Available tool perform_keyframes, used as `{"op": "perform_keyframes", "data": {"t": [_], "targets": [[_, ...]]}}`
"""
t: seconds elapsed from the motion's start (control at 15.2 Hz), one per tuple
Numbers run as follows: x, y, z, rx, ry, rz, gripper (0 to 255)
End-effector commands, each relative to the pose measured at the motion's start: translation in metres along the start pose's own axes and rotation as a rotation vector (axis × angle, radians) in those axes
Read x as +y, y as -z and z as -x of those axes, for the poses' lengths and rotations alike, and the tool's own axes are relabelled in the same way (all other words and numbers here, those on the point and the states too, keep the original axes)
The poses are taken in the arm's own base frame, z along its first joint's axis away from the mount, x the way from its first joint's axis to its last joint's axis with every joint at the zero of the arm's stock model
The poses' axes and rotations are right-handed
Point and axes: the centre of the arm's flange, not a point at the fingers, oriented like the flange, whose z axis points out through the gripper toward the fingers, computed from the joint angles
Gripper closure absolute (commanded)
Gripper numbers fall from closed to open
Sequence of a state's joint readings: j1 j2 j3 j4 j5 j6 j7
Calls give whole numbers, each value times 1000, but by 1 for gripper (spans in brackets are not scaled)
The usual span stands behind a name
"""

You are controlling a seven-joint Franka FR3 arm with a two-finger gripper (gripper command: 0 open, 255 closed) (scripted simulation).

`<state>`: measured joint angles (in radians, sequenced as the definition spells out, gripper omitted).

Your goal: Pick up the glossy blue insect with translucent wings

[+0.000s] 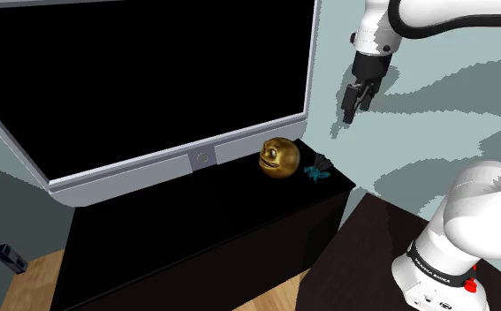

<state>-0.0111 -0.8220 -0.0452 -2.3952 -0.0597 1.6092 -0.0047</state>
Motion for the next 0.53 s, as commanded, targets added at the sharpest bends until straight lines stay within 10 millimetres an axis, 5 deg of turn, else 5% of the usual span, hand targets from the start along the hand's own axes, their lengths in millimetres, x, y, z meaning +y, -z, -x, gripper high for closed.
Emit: {"op": "perform_keyframes", "data": {"t": [0.0,0.46], "targets": [[0,0,0,0,0,0,0],[53,-74,-18,33,199,-14,0]]}}
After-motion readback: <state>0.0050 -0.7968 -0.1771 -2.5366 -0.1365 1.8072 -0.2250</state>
